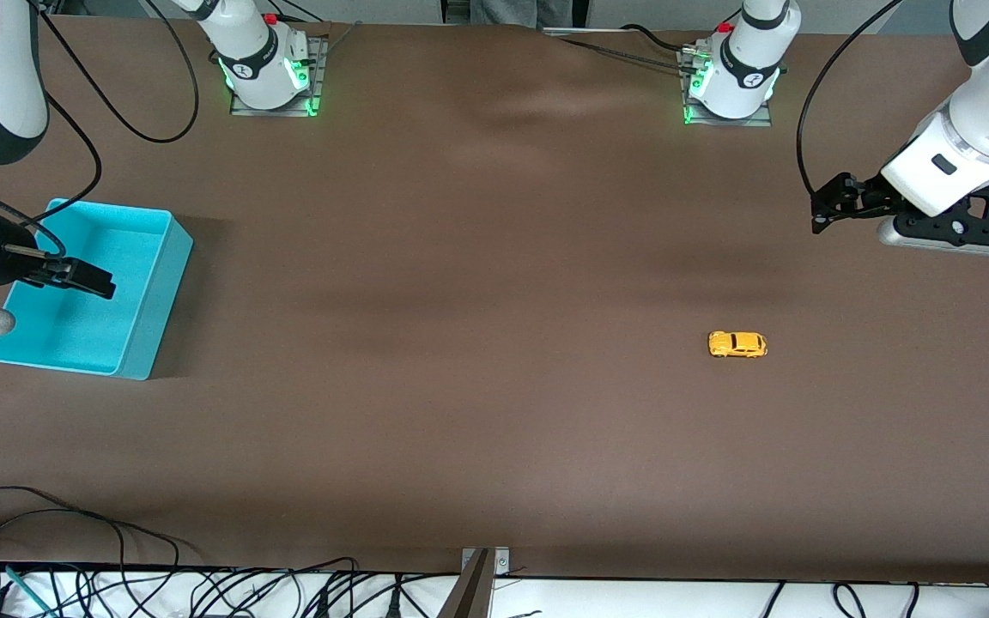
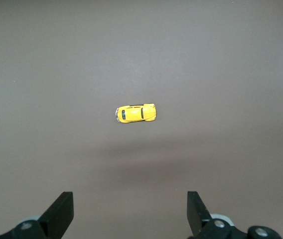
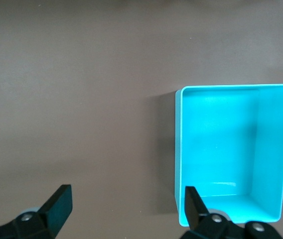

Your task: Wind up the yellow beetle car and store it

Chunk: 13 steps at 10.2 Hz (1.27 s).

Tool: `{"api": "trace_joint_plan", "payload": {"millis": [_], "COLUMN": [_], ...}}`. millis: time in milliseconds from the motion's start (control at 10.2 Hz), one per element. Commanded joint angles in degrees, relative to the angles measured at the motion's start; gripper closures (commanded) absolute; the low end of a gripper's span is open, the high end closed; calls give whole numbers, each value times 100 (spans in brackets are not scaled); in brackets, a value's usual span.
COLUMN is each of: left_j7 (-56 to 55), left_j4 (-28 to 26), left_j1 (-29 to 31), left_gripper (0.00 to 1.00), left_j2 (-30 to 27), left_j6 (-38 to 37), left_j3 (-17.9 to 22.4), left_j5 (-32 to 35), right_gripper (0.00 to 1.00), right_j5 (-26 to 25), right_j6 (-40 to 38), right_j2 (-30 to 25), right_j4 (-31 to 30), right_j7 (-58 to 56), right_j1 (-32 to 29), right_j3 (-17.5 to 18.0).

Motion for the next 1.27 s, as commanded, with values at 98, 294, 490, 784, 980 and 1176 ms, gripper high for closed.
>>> {"api": "trace_joint_plan", "payload": {"millis": [98,294,490,784,980,1176], "left_j7": [-55,-55,-64,-64,-64,-64], "left_j4": [163,163,163,154,154,145], "left_j1": [6,6,6,15,6,15], "left_gripper": [0,0,0,0,0,0], "left_j2": [85,85,85,85,85,76], "left_j6": [-37,-37,-37,-45,-45,-45], "left_j3": [-4,-4,-4,-4,-4,-4], "left_j5": [-148,-148,-149,-149,-149,-149], "right_gripper": [0,0,0,0,0,0], "right_j5": [4,4,82,118,118,127], "right_j6": [33,33,33,68,68,68], "right_j2": [-31,-31,-31,-31,-31,-31], "right_j4": [-32,-32,-32,-32,-32,-32], "right_j7": [86,86,86,86,86,86], "right_j1": [-12,-12,-21,-38,-38,-38], "right_j3": [29,20,20,20,20,20]}}
